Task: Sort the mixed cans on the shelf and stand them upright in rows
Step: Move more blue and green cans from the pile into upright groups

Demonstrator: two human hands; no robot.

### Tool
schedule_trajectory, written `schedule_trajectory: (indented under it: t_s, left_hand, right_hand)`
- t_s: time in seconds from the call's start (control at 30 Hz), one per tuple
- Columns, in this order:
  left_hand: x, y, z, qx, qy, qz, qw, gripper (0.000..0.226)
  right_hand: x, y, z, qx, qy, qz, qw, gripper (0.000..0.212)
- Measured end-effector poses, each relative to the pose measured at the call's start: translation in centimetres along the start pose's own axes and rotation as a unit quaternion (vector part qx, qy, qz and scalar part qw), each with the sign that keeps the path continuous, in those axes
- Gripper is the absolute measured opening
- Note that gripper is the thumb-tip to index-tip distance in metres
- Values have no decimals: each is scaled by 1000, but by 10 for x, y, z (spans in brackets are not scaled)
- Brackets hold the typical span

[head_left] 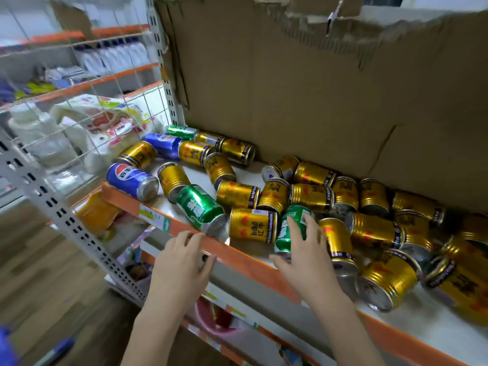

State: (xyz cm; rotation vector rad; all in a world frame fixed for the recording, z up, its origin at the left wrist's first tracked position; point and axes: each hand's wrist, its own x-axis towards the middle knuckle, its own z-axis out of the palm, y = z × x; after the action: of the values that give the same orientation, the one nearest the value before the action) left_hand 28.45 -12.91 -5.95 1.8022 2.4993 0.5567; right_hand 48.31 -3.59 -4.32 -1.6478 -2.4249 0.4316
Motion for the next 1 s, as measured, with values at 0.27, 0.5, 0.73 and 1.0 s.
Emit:
schedule_trajectory:
  t_s: [0.27,0.5,0.73,1.0]
  left_hand:
    - [41,5,0,-43,34,-3,998,54]
    - [64,-14,4,-10,-8,73,997,63]
    - [118,-31,-20,146,-142,219,954,81]
    - [156,-37,-11,188,-175,319,912,87]
  right_hand:
    - [27,-10,8,17,16,30,999,92]
    - [29,-10,6,59,55,81,993,88]
    - [20,-32,-1,115,176,126,970,83]
    - [3,-65,-4,141,286,152,936,67]
